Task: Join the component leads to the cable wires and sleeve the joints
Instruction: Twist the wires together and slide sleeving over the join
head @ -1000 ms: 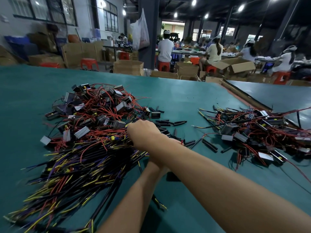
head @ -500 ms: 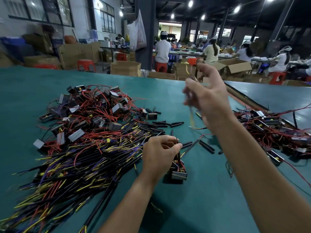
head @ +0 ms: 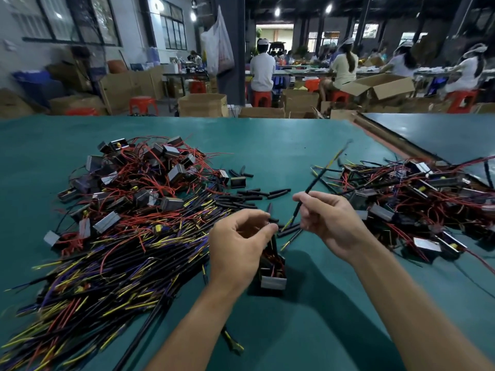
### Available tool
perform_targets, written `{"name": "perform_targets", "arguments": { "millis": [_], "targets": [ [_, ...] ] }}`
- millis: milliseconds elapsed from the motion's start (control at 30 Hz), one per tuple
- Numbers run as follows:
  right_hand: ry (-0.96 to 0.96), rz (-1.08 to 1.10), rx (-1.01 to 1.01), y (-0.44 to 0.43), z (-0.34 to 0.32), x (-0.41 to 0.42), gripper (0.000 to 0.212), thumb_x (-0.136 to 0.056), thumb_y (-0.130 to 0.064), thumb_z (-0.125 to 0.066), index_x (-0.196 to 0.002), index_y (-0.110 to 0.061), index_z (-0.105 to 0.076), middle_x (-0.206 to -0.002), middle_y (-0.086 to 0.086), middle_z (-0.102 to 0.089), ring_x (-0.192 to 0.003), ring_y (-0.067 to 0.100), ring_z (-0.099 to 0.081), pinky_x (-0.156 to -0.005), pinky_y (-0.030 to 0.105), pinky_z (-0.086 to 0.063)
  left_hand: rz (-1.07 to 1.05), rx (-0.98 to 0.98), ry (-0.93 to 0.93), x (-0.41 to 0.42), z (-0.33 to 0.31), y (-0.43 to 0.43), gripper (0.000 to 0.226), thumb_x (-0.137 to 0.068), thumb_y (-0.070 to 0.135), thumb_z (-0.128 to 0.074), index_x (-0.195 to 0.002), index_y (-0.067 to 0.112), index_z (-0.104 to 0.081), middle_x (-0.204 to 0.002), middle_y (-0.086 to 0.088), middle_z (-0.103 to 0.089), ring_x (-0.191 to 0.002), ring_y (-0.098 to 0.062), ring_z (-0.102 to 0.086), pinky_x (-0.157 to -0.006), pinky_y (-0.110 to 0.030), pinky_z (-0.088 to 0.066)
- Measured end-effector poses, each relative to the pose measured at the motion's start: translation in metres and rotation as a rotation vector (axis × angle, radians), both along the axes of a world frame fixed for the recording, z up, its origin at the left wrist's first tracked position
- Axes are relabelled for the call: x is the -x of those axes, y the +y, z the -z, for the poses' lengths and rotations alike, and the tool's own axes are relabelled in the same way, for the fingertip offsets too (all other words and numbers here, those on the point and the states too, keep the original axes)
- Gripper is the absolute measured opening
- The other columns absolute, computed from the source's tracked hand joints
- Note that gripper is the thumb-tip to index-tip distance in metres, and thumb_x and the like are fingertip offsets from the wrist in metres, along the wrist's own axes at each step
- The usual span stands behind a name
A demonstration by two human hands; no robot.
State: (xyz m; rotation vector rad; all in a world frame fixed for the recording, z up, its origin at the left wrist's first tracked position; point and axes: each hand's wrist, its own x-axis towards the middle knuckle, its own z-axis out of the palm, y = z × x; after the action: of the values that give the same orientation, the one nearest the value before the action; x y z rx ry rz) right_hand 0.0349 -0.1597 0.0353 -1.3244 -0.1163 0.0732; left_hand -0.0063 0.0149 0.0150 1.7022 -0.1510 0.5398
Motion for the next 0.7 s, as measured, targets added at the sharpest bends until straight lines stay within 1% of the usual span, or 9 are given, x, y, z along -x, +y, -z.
{"name": "perform_targets", "arguments": {
  "millis": [67,167,233,333,400,500,600,700],
  "targets": [
    [-0.008,0.022,0.032,0.002,-0.002,0.0,0.017,-0.089,-0.018,-0.064,-0.076,-0.013,-0.074,-0.057,-0.002,-0.051,-0.045,0.008,-0.045,-0.048,0.02,-0.047,0.0,-0.004,0.0,0.001,0.001,-0.001,0.014,-0.07,0.009,-0.085,-0.075,0.017,-0.075,-0.069,0.006,-0.072,-0.063,-0.011,-0.066,-0.063,-0.024,-0.055],
    [-0.004,0.024,0.046,0.005,-0.005,0.002,0.021,-0.096,-0.013,-0.058,-0.078,-0.01,-0.068,-0.066,0.001,-0.059,-0.046,0.009,-0.05,-0.048,0.021,-0.049,0.006,-0.005,0.008,-0.001,0.001,-0.002,0.014,-0.069,0.008,-0.085,-0.072,0.017,-0.074,-0.067,0.004,-0.072,-0.06,-0.011,-0.064,-0.061,-0.024,-0.054],
    [-0.009,0.008,0.059,0.007,-0.007,0.003,0.021,-0.098,-0.012,-0.055,-0.08,-0.009,-0.065,-0.069,0.003,-0.064,-0.046,0.01,-0.053,-0.048,0.021,-0.05,0.012,0.003,0.006,-0.002,0.001,0.0,0.014,-0.069,0.008,-0.085,-0.07,0.017,-0.074,-0.066,0.003,-0.071,-0.059,-0.01,-0.062,-0.06,-0.024,-0.053],
    [-0.021,0.009,0.095,0.011,-0.009,0.003,0.019,-0.098,-0.011,-0.056,-0.084,-0.005,-0.068,-0.066,0.006,-0.065,-0.045,0.01,-0.053,-0.047,0.021,-0.05,0.031,-0.008,0.004,-0.003,0.001,0.003,0.013,-0.069,0.009,-0.085,-0.07,0.019,-0.075,-0.067,0.004,-0.072,-0.059,-0.009,-0.063,-0.059,-0.022,-0.053],
    [-0.049,0.027,0.139,0.012,-0.008,0.003,0.019,-0.097,-0.011,-0.057,-0.09,0.002,-0.069,-0.063,0.005,-0.065,-0.044,0.01,-0.051,-0.045,0.02,-0.048,0.033,-0.015,0.012,-0.003,0.002,0.003,0.012,-0.07,0.011,-0.085,-0.07,0.02,-0.076,-0.067,0.005,-0.072,-0.059,-0.009,-0.064,-0.059,-0.023,-0.053],
    [-0.089,0.048,0.198,0.012,-0.007,0.005,0.026,-0.095,-0.014,-0.061,-0.094,0.012,-0.066,-0.06,0.004,-0.065,-0.044,0.01,-0.048,-0.045,0.02,-0.047,0.035,-0.032,0.021,-0.003,0.003,0.002,0.011,-0.072,0.015,-0.085,-0.07,0.022,-0.076,-0.066,0.005,-0.072,-0.058,-0.01,-0.063,-0.058,-0.026,-0.054],
    [-0.101,0.052,0.19,0.012,-0.007,0.006,0.024,-0.095,-0.013,-0.062,-0.095,0.011,-0.065,-0.06,0.004,-0.065,-0.042,0.009,-0.048,-0.044,0.021,-0.047,0.047,-0.055,0.011,-0.001,0.004,0.001,0.012,-0.073,0.017,-0.084,-0.072,0.025,-0.075,-0.065,0.007,-0.071,-0.057,-0.009,-0.062,-0.057,-0.025,-0.053],
    [-0.112,0.043,0.181,0.014,-0.009,0.005,0.015,-0.095,-0.013,-0.062,-0.089,0.0,-0.066,-0.059,0.005,-0.065,-0.041,0.009,-0.048,-0.043,0.021,-0.047,0.055,-0.051,0.02,-0.001,0.001,-0.002,0.013,-0.074,0.016,-0.083,-0.072,0.025,-0.075,-0.064,0.005,-0.071,-0.057,-0.008,-0.061,-0.056,-0.026,-0.051]
  ]
}}
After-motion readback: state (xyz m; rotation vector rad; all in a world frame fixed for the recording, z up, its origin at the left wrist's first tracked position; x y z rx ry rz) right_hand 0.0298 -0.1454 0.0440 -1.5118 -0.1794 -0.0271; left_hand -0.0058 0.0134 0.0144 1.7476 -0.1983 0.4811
